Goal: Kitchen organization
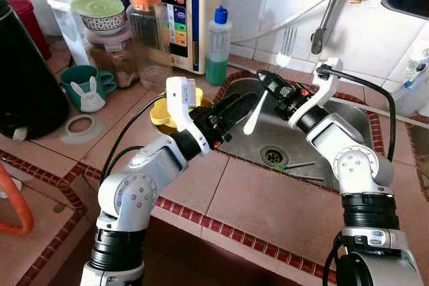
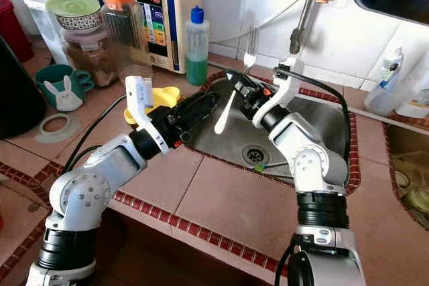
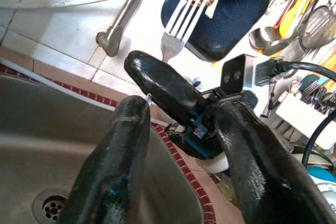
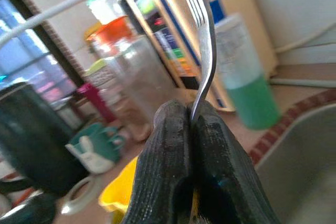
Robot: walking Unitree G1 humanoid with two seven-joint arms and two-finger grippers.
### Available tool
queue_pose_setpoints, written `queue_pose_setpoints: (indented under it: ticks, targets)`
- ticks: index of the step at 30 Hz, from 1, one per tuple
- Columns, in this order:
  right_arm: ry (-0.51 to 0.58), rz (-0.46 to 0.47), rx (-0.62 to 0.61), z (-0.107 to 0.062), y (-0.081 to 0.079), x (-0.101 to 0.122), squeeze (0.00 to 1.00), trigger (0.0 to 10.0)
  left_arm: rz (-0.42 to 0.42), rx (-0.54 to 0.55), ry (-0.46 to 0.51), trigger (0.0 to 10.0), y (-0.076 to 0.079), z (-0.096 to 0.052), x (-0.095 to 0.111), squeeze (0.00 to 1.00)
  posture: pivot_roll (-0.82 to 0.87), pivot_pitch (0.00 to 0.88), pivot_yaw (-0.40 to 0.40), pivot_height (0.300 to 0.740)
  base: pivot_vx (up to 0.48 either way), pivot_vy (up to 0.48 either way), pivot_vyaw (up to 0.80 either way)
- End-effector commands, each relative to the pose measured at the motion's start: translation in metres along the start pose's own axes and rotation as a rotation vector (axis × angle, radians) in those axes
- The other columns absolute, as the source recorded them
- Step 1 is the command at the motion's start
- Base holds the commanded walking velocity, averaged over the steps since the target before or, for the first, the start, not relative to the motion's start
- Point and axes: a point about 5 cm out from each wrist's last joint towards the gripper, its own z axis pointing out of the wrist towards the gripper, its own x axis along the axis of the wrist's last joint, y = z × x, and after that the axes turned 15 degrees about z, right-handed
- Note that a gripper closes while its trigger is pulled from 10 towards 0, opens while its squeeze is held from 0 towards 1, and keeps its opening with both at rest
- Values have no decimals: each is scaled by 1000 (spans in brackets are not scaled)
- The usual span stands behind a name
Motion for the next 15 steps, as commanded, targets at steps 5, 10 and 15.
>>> queue_pose_setpoints:
  ticks: [5, 10, 15]
  targets:
    - [102, -159, -132, 2, 14, 17, 0, 0, 16, 10, -14, 10000, 5, -4, -1, 1000, 85, 22, -18, 740, 0, 0, 0]
    - [81, -438, -220, 6, 26, 10, 0, 0, 7, 25, -48, 10000, 9, -12, -11, 1000, 86, 24, -13, 740, 0, 0, 0]
    - [82, -512, -252, 16, 31, 4, 0, 0, 5, 32, -81, 10000, 13, -19, -21, 1000, 95, 24, -15, 740, 0, 0, 0]
